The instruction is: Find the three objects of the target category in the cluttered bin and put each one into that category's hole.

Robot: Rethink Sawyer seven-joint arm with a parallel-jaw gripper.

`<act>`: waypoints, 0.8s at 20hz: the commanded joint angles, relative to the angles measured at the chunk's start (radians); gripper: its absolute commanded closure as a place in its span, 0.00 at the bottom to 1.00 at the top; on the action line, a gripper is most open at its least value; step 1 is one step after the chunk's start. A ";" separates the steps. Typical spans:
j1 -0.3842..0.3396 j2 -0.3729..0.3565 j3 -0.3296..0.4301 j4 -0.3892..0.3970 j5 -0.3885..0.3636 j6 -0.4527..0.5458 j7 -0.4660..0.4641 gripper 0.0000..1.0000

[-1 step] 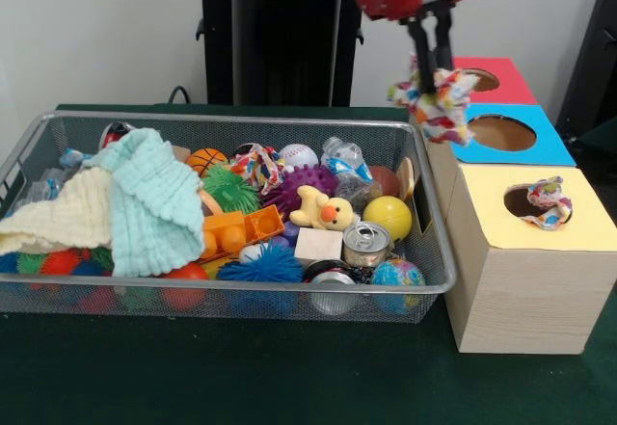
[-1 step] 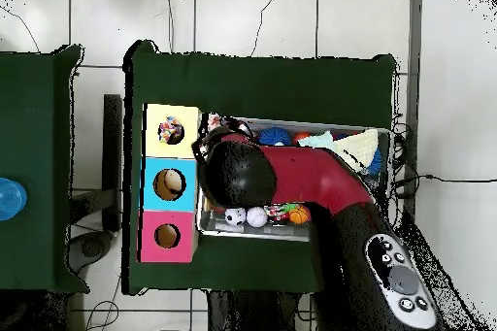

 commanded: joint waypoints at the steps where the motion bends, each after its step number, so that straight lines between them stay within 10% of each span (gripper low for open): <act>1: 0.152 0.051 -0.126 -0.128 0.059 0.019 0.356 1.00; 8: 0.284 0.178 -0.258 -0.298 0.077 0.002 0.398 1.00; 16: 0.271 0.221 -0.287 -0.323 0.030 -0.008 0.338 1.00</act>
